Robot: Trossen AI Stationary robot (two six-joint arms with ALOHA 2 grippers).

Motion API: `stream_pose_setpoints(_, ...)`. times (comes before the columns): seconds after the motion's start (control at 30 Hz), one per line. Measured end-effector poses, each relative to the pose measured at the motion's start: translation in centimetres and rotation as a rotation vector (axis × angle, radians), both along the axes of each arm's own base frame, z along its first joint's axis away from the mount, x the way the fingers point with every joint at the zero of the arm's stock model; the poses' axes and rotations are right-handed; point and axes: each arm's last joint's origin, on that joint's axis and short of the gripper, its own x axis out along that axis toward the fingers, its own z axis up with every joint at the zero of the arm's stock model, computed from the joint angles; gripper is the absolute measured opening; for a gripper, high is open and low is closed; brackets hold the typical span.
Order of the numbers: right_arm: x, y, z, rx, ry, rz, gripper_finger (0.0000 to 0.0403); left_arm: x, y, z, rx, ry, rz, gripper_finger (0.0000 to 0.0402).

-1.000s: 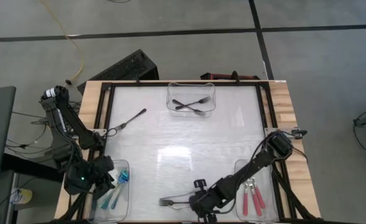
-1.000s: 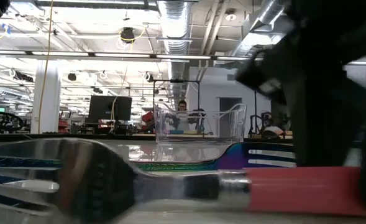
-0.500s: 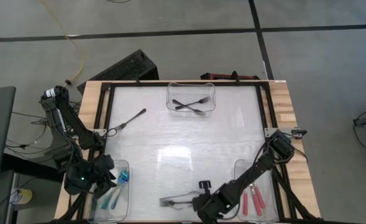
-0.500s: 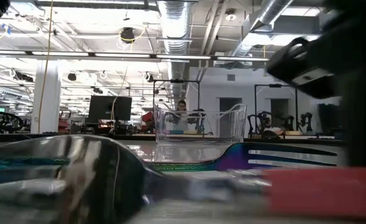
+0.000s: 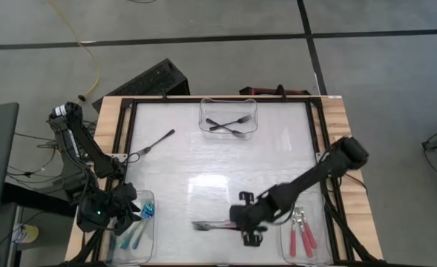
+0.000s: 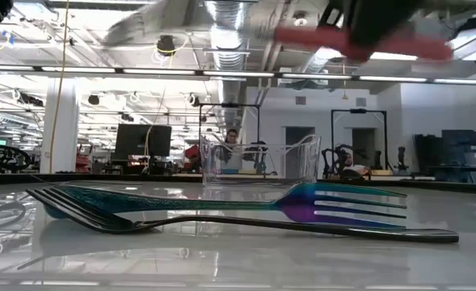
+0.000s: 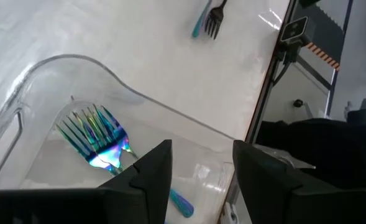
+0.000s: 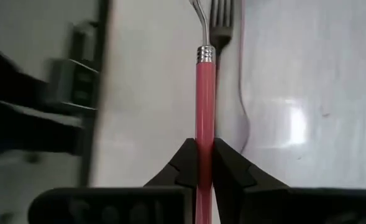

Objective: Sort silverware by color (type)
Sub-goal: Put the pink fork into the bottom right transparent bin

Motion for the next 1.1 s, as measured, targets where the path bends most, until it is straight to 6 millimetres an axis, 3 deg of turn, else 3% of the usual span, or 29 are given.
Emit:
stream_pose_setpoints(0.13,-3.3,-1.4,2.9,0.113,0.043,-0.107,0.0048,0.0,0.0,0.0,-0.007,-0.001,0.012,0.0153)
stream_pose_setpoints(0.3,-11.0,-1.4,4.5,0.162,0.160,-0.392,0.0048,0.1,-0.2,-0.2,-0.001,-0.004,0.030,0.0153)
stream_pose_setpoints(0.43,-17.1,-0.4,4.4,0.239,0.267,-0.636,0.0048,0.4,-0.6,-0.7,0.048,0.003,0.009,0.0153)
stream_pose_setpoints(0.63,-23.5,1.0,3.9,0.202,0.297,-0.846,0.0048,0.9,-0.6,-1.0,0.116,0.000,-0.022,0.0153)
stream_pose_setpoints(0.73,-24.6,1.8,3.3,0.173,0.327,-0.854,0.0048,1.4,-0.1,-0.9,0.125,-0.006,-0.004,0.0153)
stream_pose_setpoints(0.9,-24.5,2.5,2.3,0.116,0.364,-0.824,0.0048,2.3,0.6,-0.8,0.125,-0.006,0.049,0.0153)
stream_pose_setpoints(1.1,-24.8,3.0,4.0,0.121,0.109,-0.624,0.0048,3.7,1.9,-0.7,0.151,-0.001,0.100,0.0153)
